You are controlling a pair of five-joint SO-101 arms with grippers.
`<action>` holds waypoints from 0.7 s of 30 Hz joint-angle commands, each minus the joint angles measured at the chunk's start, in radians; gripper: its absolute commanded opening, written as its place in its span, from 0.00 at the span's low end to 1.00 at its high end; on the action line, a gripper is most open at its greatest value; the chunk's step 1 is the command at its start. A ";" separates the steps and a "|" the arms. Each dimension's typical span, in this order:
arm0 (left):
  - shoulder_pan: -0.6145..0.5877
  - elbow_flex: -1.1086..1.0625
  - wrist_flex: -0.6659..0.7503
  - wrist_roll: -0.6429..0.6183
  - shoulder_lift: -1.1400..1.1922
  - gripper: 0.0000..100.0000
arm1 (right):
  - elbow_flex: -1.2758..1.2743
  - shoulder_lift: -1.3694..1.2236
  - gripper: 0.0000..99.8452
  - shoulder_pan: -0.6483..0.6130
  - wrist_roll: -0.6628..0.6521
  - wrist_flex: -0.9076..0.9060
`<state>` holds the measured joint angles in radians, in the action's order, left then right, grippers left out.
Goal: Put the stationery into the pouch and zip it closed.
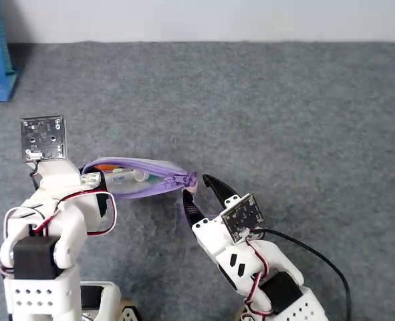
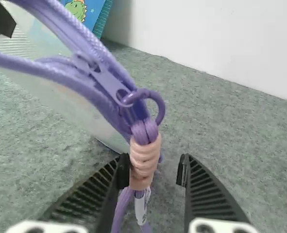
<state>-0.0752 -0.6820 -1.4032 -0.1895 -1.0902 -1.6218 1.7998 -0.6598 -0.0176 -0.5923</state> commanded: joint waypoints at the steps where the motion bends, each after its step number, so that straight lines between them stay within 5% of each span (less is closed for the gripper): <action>1: 0.000 -0.010 0.020 -0.006 0.006 0.01 | 0.009 0.015 0.16 -0.008 -0.011 0.021; 16: 0.000 -0.013 0.020 -0.006 0.006 0.01 | -0.061 0.015 0.16 -0.013 -0.012 0.174; 21: 0.000 -0.013 0.020 -0.006 0.006 0.01 | -0.061 0.015 0.03 -0.050 -0.012 0.180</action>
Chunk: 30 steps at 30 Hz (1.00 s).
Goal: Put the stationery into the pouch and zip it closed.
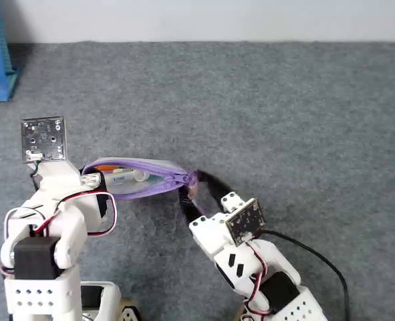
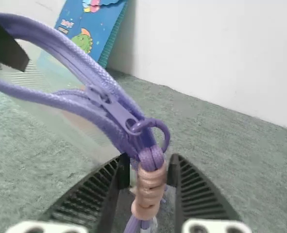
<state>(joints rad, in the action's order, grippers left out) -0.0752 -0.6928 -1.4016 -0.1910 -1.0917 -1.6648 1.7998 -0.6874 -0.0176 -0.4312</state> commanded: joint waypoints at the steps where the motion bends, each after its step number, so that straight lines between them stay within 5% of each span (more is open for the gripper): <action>1: 0.000 -0.002 0.018 -0.005 0.008 0.01 | -0.018 0.015 0.01 -0.022 -0.012 0.019; 12: 0.000 -0.004 0.015 -0.005 0.008 0.01 | -0.014 0.015 0.01 -0.022 -0.012 -0.084; 23: 0.011 0.013 0.110 -0.005 0.011 0.02 | 0.190 0.015 0.01 -0.056 0.000 -0.386; 30: 0.215 0.142 0.147 0.087 0.017 0.14 | 0.198 0.016 0.01 -0.082 0.000 -0.426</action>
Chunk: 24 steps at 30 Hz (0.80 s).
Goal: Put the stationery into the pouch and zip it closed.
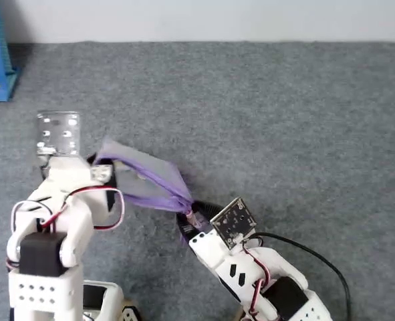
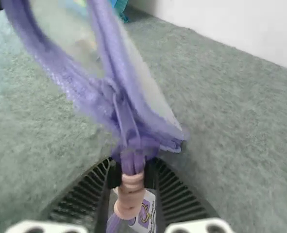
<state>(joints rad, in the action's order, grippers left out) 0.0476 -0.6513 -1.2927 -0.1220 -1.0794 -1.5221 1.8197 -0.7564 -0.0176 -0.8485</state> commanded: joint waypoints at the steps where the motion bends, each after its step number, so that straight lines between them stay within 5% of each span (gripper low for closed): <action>1: 0.132 0.108 0.038 0.018 0.005 0.17 | 0.055 -0.004 0.01 -0.013 0.000 -0.010; 5: 0.282 0.097 0.077 0.017 0.005 0.27 | 0.063 -0.004 0.01 -0.013 0.000 -0.015; 12: 0.474 -0.013 0.247 0.017 0.005 0.27 | 0.098 -0.004 0.01 -0.013 0.048 -0.048; 24: 0.539 -0.108 0.336 -0.029 -0.006 0.27 | 0.117 -0.004 0.01 -0.007 0.075 -0.056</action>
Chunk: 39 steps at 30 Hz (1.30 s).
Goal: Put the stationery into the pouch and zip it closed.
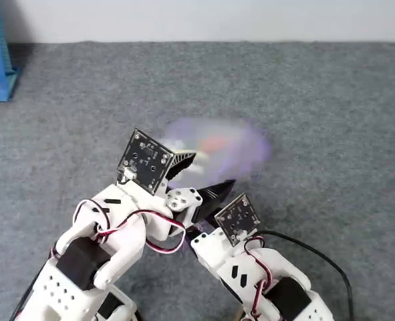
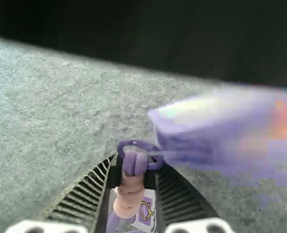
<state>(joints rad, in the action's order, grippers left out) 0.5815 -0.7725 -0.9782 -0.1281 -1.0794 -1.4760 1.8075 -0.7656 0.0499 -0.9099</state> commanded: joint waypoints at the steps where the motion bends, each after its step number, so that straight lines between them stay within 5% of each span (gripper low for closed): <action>1: 0.005 0.013 0.020 -0.028 -0.006 0.27 | 0.071 0.008 0.01 0.002 0.008 0.005; 10: -0.219 0.051 -0.121 -0.018 -0.110 0.27 | 0.114 0.008 0.01 0.116 0.009 0.007; 16: -0.245 -0.068 -0.199 0.244 -0.267 0.28 | 0.175 0.008 0.01 0.137 0.005 0.007; 32: -0.175 -0.292 -0.138 0.440 -0.311 0.28 | 0.279 0.008 0.01 0.137 0.002 0.008; 39: -0.175 -0.412 0.063 0.436 -0.305 0.27 | 0.324 0.008 0.01 0.136 0.000 0.001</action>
<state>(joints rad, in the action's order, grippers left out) 0.3989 -1.1684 -1.0073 0.3030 -1.3802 -1.2382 1.8059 -0.6337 0.0499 -0.9114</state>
